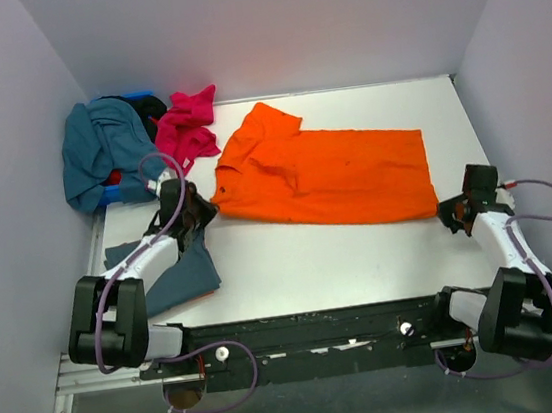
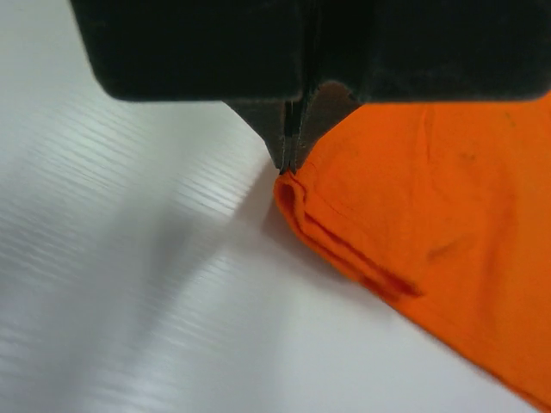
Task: Fold and stack the t-shirts
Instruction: Fold the flattened tshirt in 1/3 of the way
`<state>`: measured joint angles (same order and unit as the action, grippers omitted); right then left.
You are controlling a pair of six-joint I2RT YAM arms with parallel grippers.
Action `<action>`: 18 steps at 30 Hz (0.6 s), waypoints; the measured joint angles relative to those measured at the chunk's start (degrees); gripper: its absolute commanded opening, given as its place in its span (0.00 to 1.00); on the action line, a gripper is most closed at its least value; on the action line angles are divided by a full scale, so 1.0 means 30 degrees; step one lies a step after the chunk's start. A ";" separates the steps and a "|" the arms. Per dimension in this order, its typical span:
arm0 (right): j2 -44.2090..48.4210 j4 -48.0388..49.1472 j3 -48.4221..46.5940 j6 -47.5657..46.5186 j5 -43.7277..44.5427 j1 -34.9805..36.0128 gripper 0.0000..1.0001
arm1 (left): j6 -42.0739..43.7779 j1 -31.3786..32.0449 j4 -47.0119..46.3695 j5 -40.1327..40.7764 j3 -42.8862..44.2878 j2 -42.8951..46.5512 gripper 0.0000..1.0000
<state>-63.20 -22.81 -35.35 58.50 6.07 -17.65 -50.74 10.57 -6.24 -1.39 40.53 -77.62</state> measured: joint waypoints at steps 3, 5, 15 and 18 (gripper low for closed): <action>-0.0299 -0.0306 0.1443 -0.0007 -0.0291 0.0000 0.01 | -0.0066 0.0000 0.0058 -0.0197 -0.2412 -0.0022 0.00; -0.0291 -0.0211 0.1763 -0.0029 -0.0415 -0.0007 0.01 | -0.0051 -0.0007 0.0058 -0.0197 -0.3439 -0.0015 0.00; -0.0211 0.0707 0.2630 -0.0401 -0.0495 -0.0015 0.01 | 0.0124 -0.0022 -0.0306 -0.0175 -0.3373 0.0240 0.00; -0.0146 0.0663 0.2630 -0.0576 -0.0481 -0.0015 0.01 | 0.0197 -0.0022 -0.0102 -0.0168 -0.3264 0.0605 0.00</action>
<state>-63.64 -20.82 -27.46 56.77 4.62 -17.69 -50.15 10.50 -6.55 -1.89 30.74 -75.81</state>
